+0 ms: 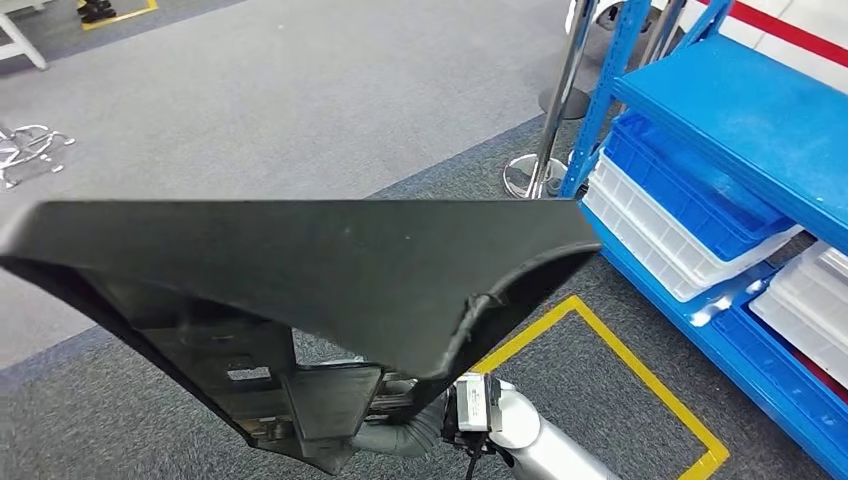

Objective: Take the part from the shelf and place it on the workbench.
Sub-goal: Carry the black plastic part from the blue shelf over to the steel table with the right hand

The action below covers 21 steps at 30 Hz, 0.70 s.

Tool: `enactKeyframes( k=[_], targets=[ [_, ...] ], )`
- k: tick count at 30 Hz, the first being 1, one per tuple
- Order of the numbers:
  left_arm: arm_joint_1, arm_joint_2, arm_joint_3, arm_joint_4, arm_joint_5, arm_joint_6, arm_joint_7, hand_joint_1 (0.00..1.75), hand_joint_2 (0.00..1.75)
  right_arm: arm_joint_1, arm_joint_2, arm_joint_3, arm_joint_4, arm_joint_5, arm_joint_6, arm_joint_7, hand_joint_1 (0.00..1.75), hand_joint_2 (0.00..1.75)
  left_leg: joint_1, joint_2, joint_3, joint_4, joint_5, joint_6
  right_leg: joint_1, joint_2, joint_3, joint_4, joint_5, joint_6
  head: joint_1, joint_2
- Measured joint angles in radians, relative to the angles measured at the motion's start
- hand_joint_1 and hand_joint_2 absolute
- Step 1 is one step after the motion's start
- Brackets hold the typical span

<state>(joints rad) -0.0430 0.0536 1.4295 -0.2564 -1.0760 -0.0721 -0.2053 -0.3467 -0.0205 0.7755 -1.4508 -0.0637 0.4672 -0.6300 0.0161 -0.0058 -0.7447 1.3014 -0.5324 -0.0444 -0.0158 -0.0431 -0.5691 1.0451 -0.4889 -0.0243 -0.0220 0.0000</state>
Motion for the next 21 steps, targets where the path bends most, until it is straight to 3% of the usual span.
enactKeyframes(
  k=[2, 4, 6, 8, 10, 12, 14, 15, 16, 17, 19, 21],
  targets=[
    [0.008, 0.002, 0.0, 0.0, -0.002, 0.001, 0.008, 0.0, 1.75, 0.002, -0.001, -0.003, 0.0, 0.003, -0.007, -0.003, 1.75, 1.75, -0.003, 0.016, 0.055, -0.106, 0.063, 0.009, 0.003, -0.022, 0.007, 0.0, -0.005, 0.001, 0.0, 0.0],
    [0.01, 0.005, 0.0, 0.0, -0.002, 0.0, 0.012, 0.0, 1.75, 0.004, -0.002, -0.007, 0.001, 0.009, -0.015, -0.009, 1.75, 1.75, -0.015, 0.054, 0.118, -0.228, 0.103, 0.026, 0.008, -0.042, 0.013, -0.001, -0.011, 0.007, 0.0, 0.0],
    [0.012, 0.007, 0.0, 0.0, -0.002, -0.005, 0.007, 0.0, 1.75, 0.01, -0.004, -0.01, 0.002, 0.016, -0.022, -0.018, 1.75, 1.75, -0.025, 0.065, 0.134, -0.267, 0.103, 0.039, 0.011, -0.06, 0.017, -0.003, -0.015, 0.016, 0.0, 0.0],
    [0.021, 0.008, 0.0, 0.0, -0.002, -0.017, -0.007, 0.0, 1.75, 0.015, -0.005, -0.011, 0.003, 0.024, -0.026, -0.029, 1.75, 1.75, -0.023, 0.043, 0.136, -0.275, 0.108, 0.049, 0.011, -0.07, 0.023, -0.006, -0.018, 0.026, 0.001, 0.0],
    [0.026, 0.009, 0.0, 0.0, -0.004, -0.027, -0.019, 0.0, 1.75, 0.016, -0.006, -0.013, 0.004, 0.031, -0.029, -0.038, 1.75, 1.75, -0.016, 0.023, 0.143, -0.289, 0.116, 0.06, 0.009, -0.033, 0.013, 0.025, -0.042, 0.036, 0.002, 0.0],
    [0.022, 0.009, -0.001, 0.0, -0.008, -0.033, -0.027, 0.0, 1.75, 0.018, -0.009, -0.017, 0.006, 0.034, -0.03, -0.041, 1.75, 1.75, -0.015, 0.001, 0.145, -0.295, 0.12, 0.067, 0.008, 0.02, -0.041, 0.133, -0.097, 0.039, 0.002, 0.0],
    [0.019, 0.009, -0.002, 0.0, -0.012, -0.036, -0.03, 0.0, 1.75, 0.022, -0.012, -0.02, 0.01, 0.037, -0.031, -0.039, 1.75, 1.75, -0.015, -0.025, 0.144, -0.293, 0.121, 0.07, 0.009, 0.038, -0.107, 0.247, -0.133, 0.039, 0.003, 0.0],
    [0.018, 0.009, -0.002, 0.0, -0.013, -0.036, -0.031, 0.0, 1.75, 0.024, -0.013, -0.021, 0.011, 0.039, -0.031, -0.036, 1.75, 1.75, -0.015, -0.038, 0.144, -0.291, 0.12, 0.069, 0.008, 0.041, -0.12, 0.262, -0.123, 0.039, 0.003, 0.0],
    [0.018, 0.009, -0.002, 0.0, -0.013, -0.036, -0.031, 0.0, 1.75, 0.024, -0.013, -0.021, 0.011, 0.041, -0.032, -0.033, 1.75, 1.75, -0.015, -0.052, 0.144, -0.288, 0.12, 0.068, 0.007, 0.043, -0.114, 0.237, -0.094, 0.038, 0.003, 0.0],
    [0.018, 0.009, -0.003, 0.0, -0.013, -0.036, -0.031, 0.0, 1.75, 0.023, -0.013, -0.021, 0.011, 0.042, -0.032, -0.029, 1.75, 1.75, -0.014, -0.066, 0.144, -0.284, 0.118, 0.066, 0.005, 0.053, -0.09, 0.179, -0.052, 0.038, 0.003, 0.0],
    [0.016, 0.009, -0.003, 0.0, -0.013, -0.036, -0.03, 0.0, 1.75, 0.021, -0.013, -0.021, 0.011, 0.043, -0.03, -0.022, 1.75, 1.75, -0.014, -0.092, 0.138, -0.273, 0.114, 0.058, -0.002, 0.102, -0.04, 0.059, 0.004, 0.036, 0.002, 0.0],
    [0.015, 0.009, -0.004, 0.0, -0.013, -0.035, -0.029, 0.0, 1.75, 0.019, -0.013, -0.021, 0.011, 0.042, -0.028, -0.017, 1.75, 1.75, -0.011, -0.114, 0.128, -0.268, 0.113, 0.046, -0.003, 0.131, -0.023, 0.012, 0.013, 0.031, 0.002, 0.0]
  ],
)
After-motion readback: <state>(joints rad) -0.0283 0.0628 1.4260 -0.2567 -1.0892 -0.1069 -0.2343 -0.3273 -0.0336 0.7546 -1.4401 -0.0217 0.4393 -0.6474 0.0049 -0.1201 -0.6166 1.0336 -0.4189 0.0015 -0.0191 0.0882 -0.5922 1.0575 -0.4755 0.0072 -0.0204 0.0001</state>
